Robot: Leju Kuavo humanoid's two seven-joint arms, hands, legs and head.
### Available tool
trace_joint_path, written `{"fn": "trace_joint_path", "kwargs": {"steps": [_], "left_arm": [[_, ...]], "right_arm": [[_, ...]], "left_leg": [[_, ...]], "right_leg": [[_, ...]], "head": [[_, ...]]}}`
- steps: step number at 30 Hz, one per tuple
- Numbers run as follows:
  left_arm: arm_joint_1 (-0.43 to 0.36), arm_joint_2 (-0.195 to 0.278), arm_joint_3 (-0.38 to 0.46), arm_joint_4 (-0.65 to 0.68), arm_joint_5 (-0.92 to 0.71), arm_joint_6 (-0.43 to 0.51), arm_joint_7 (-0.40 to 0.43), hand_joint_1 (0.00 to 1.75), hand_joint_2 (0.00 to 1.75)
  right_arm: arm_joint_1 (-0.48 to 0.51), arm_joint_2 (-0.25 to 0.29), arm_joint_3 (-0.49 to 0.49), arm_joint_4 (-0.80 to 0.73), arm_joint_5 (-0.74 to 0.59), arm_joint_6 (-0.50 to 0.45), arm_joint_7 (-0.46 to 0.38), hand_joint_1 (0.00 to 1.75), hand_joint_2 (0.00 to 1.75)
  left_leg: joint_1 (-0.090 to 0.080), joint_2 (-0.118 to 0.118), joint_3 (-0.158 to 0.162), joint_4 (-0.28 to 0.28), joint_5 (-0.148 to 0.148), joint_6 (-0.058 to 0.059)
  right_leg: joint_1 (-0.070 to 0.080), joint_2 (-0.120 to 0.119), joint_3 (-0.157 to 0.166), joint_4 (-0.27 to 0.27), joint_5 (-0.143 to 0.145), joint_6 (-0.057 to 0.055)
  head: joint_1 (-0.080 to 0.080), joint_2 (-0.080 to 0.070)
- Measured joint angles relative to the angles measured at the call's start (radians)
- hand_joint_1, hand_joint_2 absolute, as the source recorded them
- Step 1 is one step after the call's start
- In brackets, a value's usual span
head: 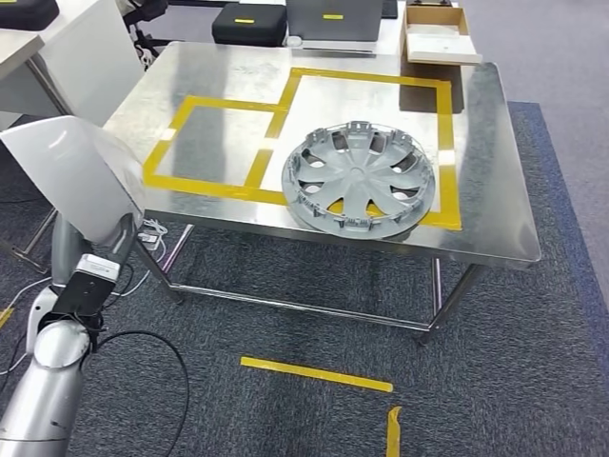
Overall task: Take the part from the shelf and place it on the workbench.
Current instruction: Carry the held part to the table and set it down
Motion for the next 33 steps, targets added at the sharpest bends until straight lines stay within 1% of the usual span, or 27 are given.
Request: {"fn": "trace_joint_path", "kwargs": {"steps": [1, 2, 5, 6, 7, 8, 10, 11, 12, 13, 15, 16, 17, 18, 19, 21, 22, 23, 25, 26, 27, 28, 29, 30, 31, 32, 33], "left_arm": [[0.0, 0.002, 0.002, 0.0, -0.002, 0.0, -0.002, 1.75, 1.75], [-0.001, 0.004, 0.003, 0.0, -0.003, 0.0, -0.003, 1.75, 1.75], [-0.001, 0.006, 0.006, -0.001, -0.004, 0.001, -0.005, 1.75, 1.75], [-0.001, 0.007, 0.006, -0.001, -0.004, 0.001, -0.006, 1.75, 1.75], [-0.002, 0.007, 0.006, -0.001, -0.004, 0.001, -0.006, 1.75, 1.75], [-0.002, 0.008, 0.006, -0.001, -0.004, 0.001, -0.006, 1.75, 1.75], [-0.001, 0.009, 0.006, -0.001, -0.004, 0.001, -0.007, 1.75, 1.75], [0.001, 0.009, 0.006, -0.001, -0.004, 0.001, -0.007, 1.75, 1.75], [0.003, 0.009, 0.006, -0.001, -0.004, 0.001, -0.007, 1.75, 1.75], [0.005, 0.009, 0.006, -0.001, -0.004, 0.001, -0.007, 1.75, 1.75], [0.006, 0.009, 0.006, -0.001, -0.004, 0.0, -0.007, 1.75, 1.75], [0.005, 0.009, 0.006, 0.0, -0.004, -0.002, -0.006, 1.75, 1.75], [0.004, 0.009, 0.006, 0.0, -0.005, -0.004, -0.004, 1.75, 1.75], [0.004, 0.009, 0.006, 0.001, -0.007, -0.006, -0.002, 1.75, 1.75], [0.003, 0.01, 0.006, 0.003, -0.01, -0.008, 0.002, 1.75, 1.75], [0.001, 0.011, 0.006, 0.005, -0.018, -0.01, 0.009, 1.75, 1.75], [-0.001, 0.012, 0.006, 0.006, -0.022, -0.01, 0.011, 1.75, 1.75], [-0.004, 0.013, 0.006, 0.007, -0.027, -0.01, 0.014, 1.75, 1.75], [-0.009, 0.015, 0.005, 0.012, -0.041, -0.008, 0.02, 1.75, 1.75], [-0.01, 0.016, 0.005, 0.017, -0.05, -0.008, 0.026, 1.75, 1.75], [-0.01, 0.018, 0.005, 0.022, -0.058, -0.008, 0.031, 1.75, 1.75], [-0.01, 0.021, 0.004, 0.027, -0.066, -0.008, 0.037, 1.75, 1.75], [-0.011, 0.024, 0.004, 0.033, -0.074, -0.009, 0.041, 1.75, 1.75], [-0.013, 0.029, 0.004, 0.039, -0.085, -0.009, 0.046, 1.75, 1.75], [-0.017, 0.033, 0.003, 0.047, -0.1, -0.009, 0.051, 1.75, 1.75], [-0.022, 0.04, 0.002, 0.057, -0.118, -0.008, 0.058, 1.75, 1.75], [-0.026, 0.047, 0.001, 0.068, -0.141, -0.007, 0.067, 1.75, 1.75]], "right_arm": [[0.0, 0.001, 0.0, 0.0, 0.0, 0.0, 0.0, 0.0, 1.75], [-0.001, 0.002, -0.001, 0.0, 0.0, 0.0, 0.0, 0.0, 1.75], [-0.003, 0.003, -0.001, 0.0, 0.001, 0.001, 0.0, 0.0, 1.75], [-0.004, 0.004, -0.001, 0.0, 0.001, 0.001, 0.0, 0.0, 1.75], [-0.005, 0.004, -0.001, 0.0, 0.002, 0.002, 0.0, 0.0, 1.75], [-0.006, 0.004, -0.001, 0.0, 0.002, 0.002, 0.0, 0.0, 1.75], [-0.005, 0.005, -0.001, 0.0, 0.003, 0.002, 0.0, 0.0, 1.75], [-0.003, 0.005, -0.002, 0.0, 0.003, 0.001, 0.0, 0.0, 1.75], [0.0, 0.005, -0.002, 0.0, 0.003, 0.001, 0.001, 0.0, 1.75], [0.001, 0.006, -0.002, 0.0, 0.003, 0.001, 0.001, 0.0, 1.75], [0.003, 0.006, -0.002, 0.0, 0.004, 0.002, 0.002, 0.0, 1.75], [0.002, 0.007, -0.002, 0.0, 0.004, 0.002, 0.002, 0.0, 1.75], [0.001, 0.007, -0.003, 0.0, 0.005, 0.002, 0.002, 0.0, 1.75], [0.001, 0.007, -0.004, 0.0, 0.006, 0.002, 0.001, 0.0, 1.75], [0.001, 0.008, -0.005, 0.0, 0.008, 0.003, 0.001, 0.0, 1.75], [0.002, 0.008, -0.008, 0.0, 0.009, 0.003, 0.001, 0.0, 1.75], [0.001, 0.008, -0.009, 0.0, 0.01, 0.003, 0.001, 0.0, 1.75], [0.0, 0.009, -0.01, 0.0, 0.01, 0.003, 0.0, 0.0, 1.75], [-0.002, 0.009, -0.011, 0.0, 0.011, 0.003, 0.0, 0.0, 1.75], [-0.003, 0.009, -0.011, 0.0, 0.011, 0.004, 0.0, 0.0, 1.75], [-0.003, 0.009, -0.012, 0.0, 0.011, 0.004, -0.001, 0.0, 1.75], [-0.003, 0.009, -0.013, 0.0, 0.012, 0.005, -0.001, 0.0, 1.75], [-0.003, 0.009, -0.014, 0.0, 0.012, 0.006, -0.001, 0.0, 1.75], [-0.003, 0.009, -0.016, 0.0, 0.013, 0.007, -0.001, 0.0, 1.75], [-0.003, 0.009, -0.017, 0.0, 0.013, 0.008, -0.001, 0.0, 1.75], [-0.004, 0.009, -0.019, 0.0, 0.014, 0.009, -0.001, 0.0, 1.75], [-0.005, 0.01, -0.019, 0.0, 0.015, 0.009, -0.001, 0.0, 1.75]], "left_leg": [[-0.003, 0.001, 0.025, -0.059, 0.021, 0.006], [-0.005, 0.002, 0.042, -0.096, 0.028, 0.011], [-0.007, 0.0, 0.059, -0.127, 0.012, 0.027], [-0.006, -0.001, 0.067, -0.133, 0.009, 0.033], [-0.004, -0.001, 0.075, -0.137, 0.007, 0.039], [-0.004, -0.001, 0.084, -0.14, 0.003, 0.043], [-0.006, -0.001, 0.095, -0.141, -0.008, 0.05], [-0.007, -0.002, 0.101, -0.141, -0.015, 0.051], [-0.007, -0.002, 0.109, -0.141, -0.022, 0.051], [-0.008, -0.003, 0.119, -0.141, -0.03, 0.051], [-0.007, -0.004, 0.143, -0.141, -0.047, 0.047], [-0.008, -0.004, 0.153, -0.141, -0.054, 0.044], [-0.008, -0.004, 0.158, -0.141, -0.062, 0.039], [-0.008, -0.004, 0.162, -0.14, -0.066, 0.033], [-0.008, -0.004, 0.166, -0.139, -0.068, 0.027], [-0.008, -0.003, 0.172, -0.131, -0.074, 0.016], [-0.007, -0.003, 0.165, -0.113, -0.084, 0.011], [-0.005, -0.003, 0.148, -0.075, -0.103, 0.005], [0.001, -0.002, 0.08, 0.045, -0.154, -0.005], [0.004, -0.002, 0.042, 0.1, -0.171, -0.009], [0.006, -0.002, 0.017, 0.129, -0.172, -0.011], [0.009, -0.002, 0.006, 0.125, -0.153, -0.013], [0.011, -0.002, 0.013, 0.086, -0.115, -0.014], [0.012, -0.001, 0.031, 0.023, -0.065, -0.014], [0.011, 0.0, 0.048, -0.033, -0.031, -0.013], [0.009, 0.001, 0.062, -0.083, -0.012, -0.009], [0.006, 0.002, 0.068, -0.11, -0.004, -0.004]], "right_leg": [[0.001, 0.0, 0.007, -0.001, -0.008, 0.005], [0.002, 0.0, 0.01, -0.004, -0.014, 0.01], [0.003, -0.004, 0.023, -0.007, -0.017, 0.029], [0.003, -0.005, 0.023, 0.004, -0.02, 0.034], [0.003, -0.005, 0.01, 0.029, -0.03, 0.037], [0.002, -0.004, -0.018, 0.075, -0.047, 0.038], [0.003, -0.004, -0.102, 0.203, -0.088, 0.043], [0.002, -0.004, -0.143, 0.251, -0.099, 0.045], [0.002, -0.004, -0.171, 0.268, -0.094, 0.047], [0.002, -0.004, -0.179, 0.249, -0.066, 0.046], [0.003, -0.004, -0.154, 0.136, 0.029, 0.042], [0.005, -0.004, -0.139, 0.08, 0.056, 0.039], [0.008, -0.005, -0.126, 0.042, 0.072, 0.033], [0.011, -0.005, -0.12, 0.025, 0.072, 0.025], [0.013, -0.006, -0.117, 0.018, 0.067, 0.017], [0.011, -0.005, -0.101, 0.01, 0.075, 0.003], [0.009, -0.004, -0.092, 0.006, 0.075, -0.002], [0.007, -0.004, -0.085, 0.003, 0.073, -0.006], [0.006, -0.004, -0.076, 0.001, 0.067, -0.012], [0.006, -0.003, -0.073, 0.001, 0.063, -0.012], [0.005, -0.002, -0.068, 0.001, 0.059, -0.012], [0.005, -0.002, -0.063, 0.001, 0.054, -0.012], [0.005, -0.001, -0.055, 0.001, 0.049, -0.01], [0.005, -0.001, -0.048, 0.001, 0.044, -0.008], [0.005, 0.0, -0.041, 0.001, 0.04, -0.004], [0.005, 0.0, -0.038, 0.002, 0.037, 0.0], [0.006, 0.0, -0.039, 0.002, 0.034, 0.006]], "head": [[0.0, 0.0], [0.0, 0.0], [0.001, 0.0], [0.003, 0.0], [0.005, 0.0], [0.006, 0.0], [0.009, 0.0], [0.01, 0.0], [0.01, 0.0], [0.01, 0.0], [0.01, 0.0], [0.01, 0.0], [0.009, 0.0], [0.009, 0.0], [0.009, 0.0], [0.008, 0.0], [0.006, 0.0], [0.005, 0.0], [0.003, 0.0], [0.003, 0.0], [0.003, 0.0], [0.003, 0.0], [0.003, 0.0], [0.003, 0.0], [0.004, 0.0], [0.003, 0.0], [0.004, 0.0]]}}
